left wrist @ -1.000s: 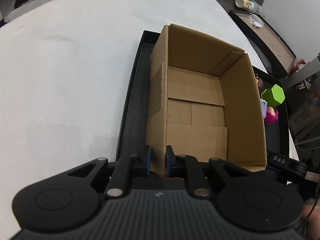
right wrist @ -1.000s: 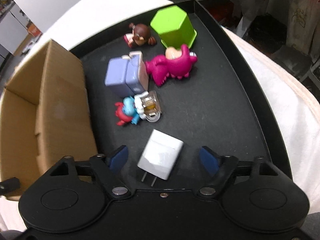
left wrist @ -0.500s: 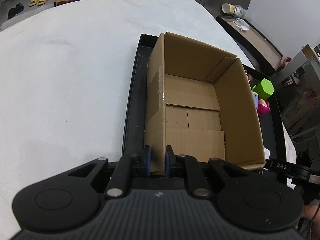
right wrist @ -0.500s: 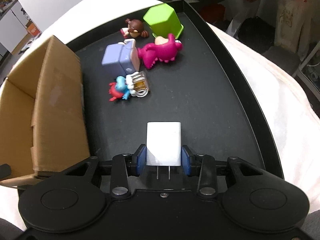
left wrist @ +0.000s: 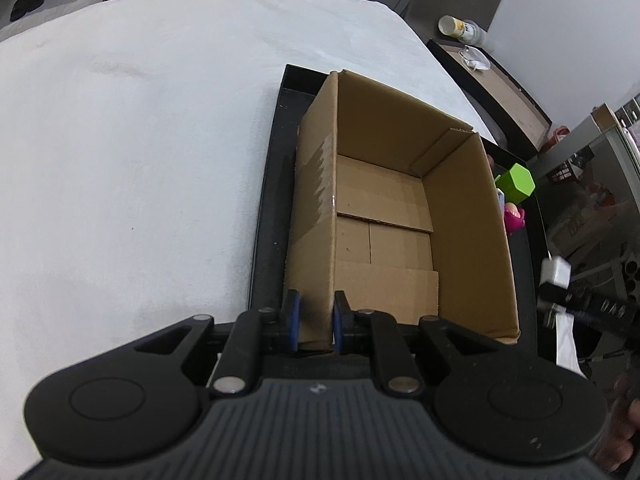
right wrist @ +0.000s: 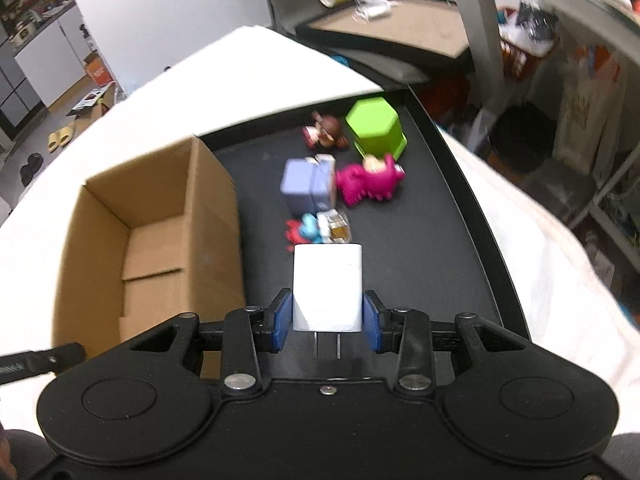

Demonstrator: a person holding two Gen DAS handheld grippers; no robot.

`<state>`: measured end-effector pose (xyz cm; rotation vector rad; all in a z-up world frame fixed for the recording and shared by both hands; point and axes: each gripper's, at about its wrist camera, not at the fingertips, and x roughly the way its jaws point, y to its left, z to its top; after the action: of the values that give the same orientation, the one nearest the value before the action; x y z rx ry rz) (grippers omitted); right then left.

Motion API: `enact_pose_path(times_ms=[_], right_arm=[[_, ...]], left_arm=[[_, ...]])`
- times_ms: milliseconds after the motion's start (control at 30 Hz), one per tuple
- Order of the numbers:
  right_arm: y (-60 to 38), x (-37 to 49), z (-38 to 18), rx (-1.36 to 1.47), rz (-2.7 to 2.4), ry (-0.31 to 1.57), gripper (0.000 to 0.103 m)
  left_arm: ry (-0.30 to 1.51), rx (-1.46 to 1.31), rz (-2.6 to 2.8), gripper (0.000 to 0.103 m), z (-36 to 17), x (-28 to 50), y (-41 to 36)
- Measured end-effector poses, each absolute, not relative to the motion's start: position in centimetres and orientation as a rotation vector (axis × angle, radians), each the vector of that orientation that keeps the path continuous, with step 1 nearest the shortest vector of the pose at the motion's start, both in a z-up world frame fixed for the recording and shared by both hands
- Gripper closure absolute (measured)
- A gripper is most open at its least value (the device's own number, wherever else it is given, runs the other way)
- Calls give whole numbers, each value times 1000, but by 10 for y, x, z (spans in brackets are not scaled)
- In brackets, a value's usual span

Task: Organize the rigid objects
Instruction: 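Carry the white charger into the box with the right gripper and release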

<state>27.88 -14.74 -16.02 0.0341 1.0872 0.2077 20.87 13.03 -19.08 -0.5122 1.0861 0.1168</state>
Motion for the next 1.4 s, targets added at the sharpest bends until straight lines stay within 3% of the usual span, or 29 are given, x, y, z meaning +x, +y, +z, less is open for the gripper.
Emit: enact_pose_path(times_ms=[567,1400], right_arm=[[-82,289,-119,-78,323,984,66],[2,300,-135,-166,440,1020,66]], left_arm=[[1080,-517,69,87,-192,207,136],[1073,-526,32,86,-198,206,140]])
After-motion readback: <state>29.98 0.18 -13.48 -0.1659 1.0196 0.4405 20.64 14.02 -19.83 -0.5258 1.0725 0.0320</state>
